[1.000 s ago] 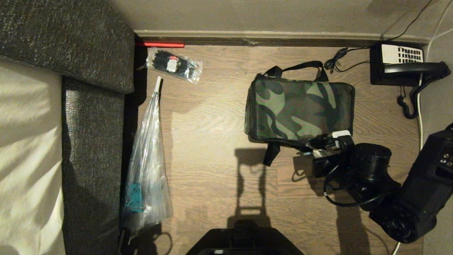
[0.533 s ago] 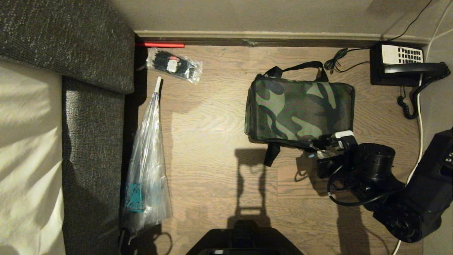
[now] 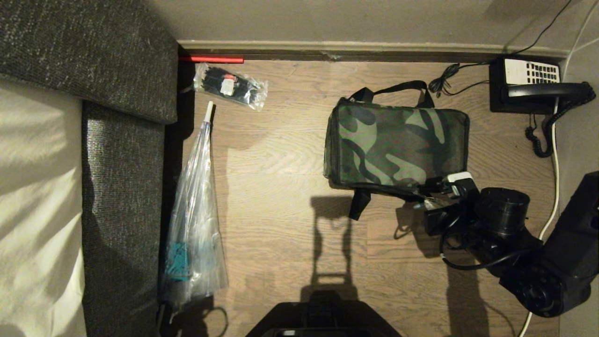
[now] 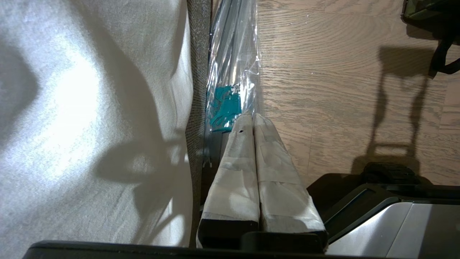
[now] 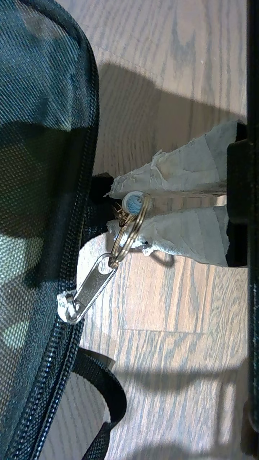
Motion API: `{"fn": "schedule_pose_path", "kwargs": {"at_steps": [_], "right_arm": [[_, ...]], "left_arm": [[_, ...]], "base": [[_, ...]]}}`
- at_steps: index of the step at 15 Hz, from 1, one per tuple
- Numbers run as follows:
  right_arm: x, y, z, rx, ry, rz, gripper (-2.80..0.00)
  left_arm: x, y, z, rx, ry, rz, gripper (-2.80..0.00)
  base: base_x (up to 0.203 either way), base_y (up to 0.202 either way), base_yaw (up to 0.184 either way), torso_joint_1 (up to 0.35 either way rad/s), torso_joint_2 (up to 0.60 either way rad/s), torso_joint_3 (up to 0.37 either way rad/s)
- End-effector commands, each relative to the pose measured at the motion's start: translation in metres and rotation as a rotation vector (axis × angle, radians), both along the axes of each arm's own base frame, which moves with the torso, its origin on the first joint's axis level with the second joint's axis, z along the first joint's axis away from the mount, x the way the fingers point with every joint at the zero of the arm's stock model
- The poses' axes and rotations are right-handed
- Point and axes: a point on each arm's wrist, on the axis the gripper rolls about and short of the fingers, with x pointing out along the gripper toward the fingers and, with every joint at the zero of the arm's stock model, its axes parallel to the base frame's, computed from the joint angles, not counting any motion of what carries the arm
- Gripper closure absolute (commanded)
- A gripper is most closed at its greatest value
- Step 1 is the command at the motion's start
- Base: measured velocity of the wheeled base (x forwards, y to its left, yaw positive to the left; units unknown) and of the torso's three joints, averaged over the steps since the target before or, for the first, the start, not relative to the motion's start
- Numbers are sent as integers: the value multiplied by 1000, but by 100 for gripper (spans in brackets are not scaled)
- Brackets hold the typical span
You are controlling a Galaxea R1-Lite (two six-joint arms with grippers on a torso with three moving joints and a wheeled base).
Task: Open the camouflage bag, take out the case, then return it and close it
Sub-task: Open the top of the storage box
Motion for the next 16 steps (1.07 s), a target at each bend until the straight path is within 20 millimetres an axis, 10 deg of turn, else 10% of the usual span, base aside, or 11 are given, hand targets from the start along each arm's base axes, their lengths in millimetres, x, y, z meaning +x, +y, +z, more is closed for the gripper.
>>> {"fn": "schedule_pose_path", "kwargs": {"at_steps": [1,16], "right_arm": [[0,-3,1,1,-5,-10,0],[-3,-20,5,4,11,-19,0]], "left_arm": [[0,0,0,0,2,0,0],[0,0,0,0,2,0,0]], "base": [[0,0,0,0,0,0],[0,0,0,0,0,0]]}}
